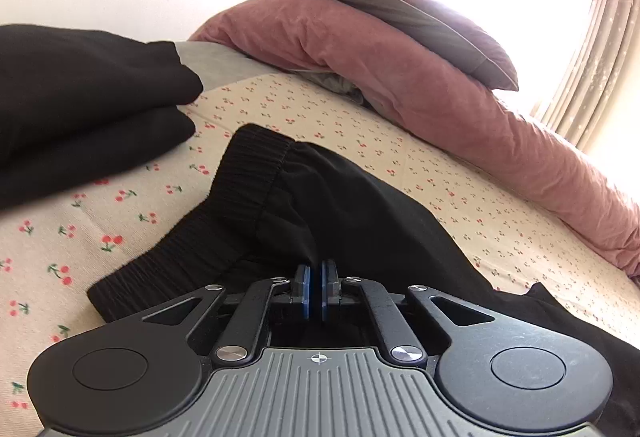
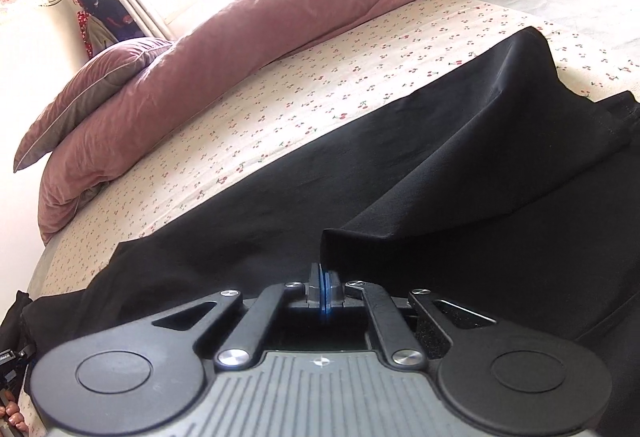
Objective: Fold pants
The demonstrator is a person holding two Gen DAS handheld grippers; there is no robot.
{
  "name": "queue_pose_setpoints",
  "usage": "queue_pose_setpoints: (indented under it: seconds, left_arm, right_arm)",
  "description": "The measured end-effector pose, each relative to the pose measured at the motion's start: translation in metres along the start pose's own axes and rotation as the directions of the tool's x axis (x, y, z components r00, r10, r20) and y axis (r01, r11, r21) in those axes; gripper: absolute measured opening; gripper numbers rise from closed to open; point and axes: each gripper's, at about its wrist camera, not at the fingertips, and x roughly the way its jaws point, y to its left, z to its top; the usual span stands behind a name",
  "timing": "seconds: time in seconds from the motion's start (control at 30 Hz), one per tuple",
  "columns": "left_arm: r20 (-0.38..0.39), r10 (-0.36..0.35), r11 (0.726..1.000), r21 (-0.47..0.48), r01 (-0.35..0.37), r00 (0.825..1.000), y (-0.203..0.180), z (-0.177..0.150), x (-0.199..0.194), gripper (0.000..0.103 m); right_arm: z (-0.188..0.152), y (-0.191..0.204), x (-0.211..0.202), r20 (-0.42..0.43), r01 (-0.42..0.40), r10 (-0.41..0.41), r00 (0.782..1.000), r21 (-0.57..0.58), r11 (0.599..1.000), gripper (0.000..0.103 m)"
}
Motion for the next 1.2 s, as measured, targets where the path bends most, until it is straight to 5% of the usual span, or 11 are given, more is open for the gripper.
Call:
queue_pose_setpoints:
  seconds: [0.17, 0.37, 0.6, 0.7, 0.8, 0.9, 1.2]
  left_arm:
    - [0.062, 0.021, 0.994, 0.108, -0.028, 0.998, -0.016, 0.019, -0.054, 0.000]
    - [-0.095, 0.113, 0.983, 0.154, -0.098, 0.989, -0.010, 0.020, -0.061, 0.005]
    - [-0.283, 0.143, 0.976, 0.198, -0.088, 0.949, 0.013, -0.002, -0.040, 0.011]
    - [-0.301, 0.041, 0.998, 0.051, -0.027, 0.953, 0.041, 0.004, -0.044, 0.018]
    - [-0.242, 0.002, 0.997, -0.079, -0.022, 0.970, 0.067, 0.014, -0.051, 0.024]
    - [-0.193, 0.038, 0.987, -0.146, -0.066, 0.981, 0.085, 0.019, -0.047, 0.036]
    - [-0.134, 0.047, 0.980, -0.183, -0.071, 0.990, 0.093, 0.025, -0.025, 0.032]
  right_arm:
    - [0.014, 0.025, -0.040, 0.093, 0.022, -0.014, 0.996, -0.081, 0.996, 0.002]
    - [0.007, 0.034, -0.056, 0.055, 0.062, -0.054, 0.997, -0.149, 0.987, 0.002]
    - [-0.026, 0.018, -0.038, -0.077, 0.107, -0.122, 0.990, -0.176, 0.979, 0.002]
    - [-0.035, 0.004, -0.023, -0.169, 0.119, -0.145, 0.975, -0.157, 0.980, 0.009]
    - [-0.034, -0.009, -0.022, -0.168, 0.107, -0.119, 0.979, -0.078, 0.991, 0.017]
    - [-0.028, -0.015, -0.029, -0.112, 0.100, -0.102, 0.988, -0.024, 0.995, 0.044]
    - [-0.030, -0.036, -0.013, -0.090, 0.033, -0.016, 0.996, 0.188, 0.982, 0.041]
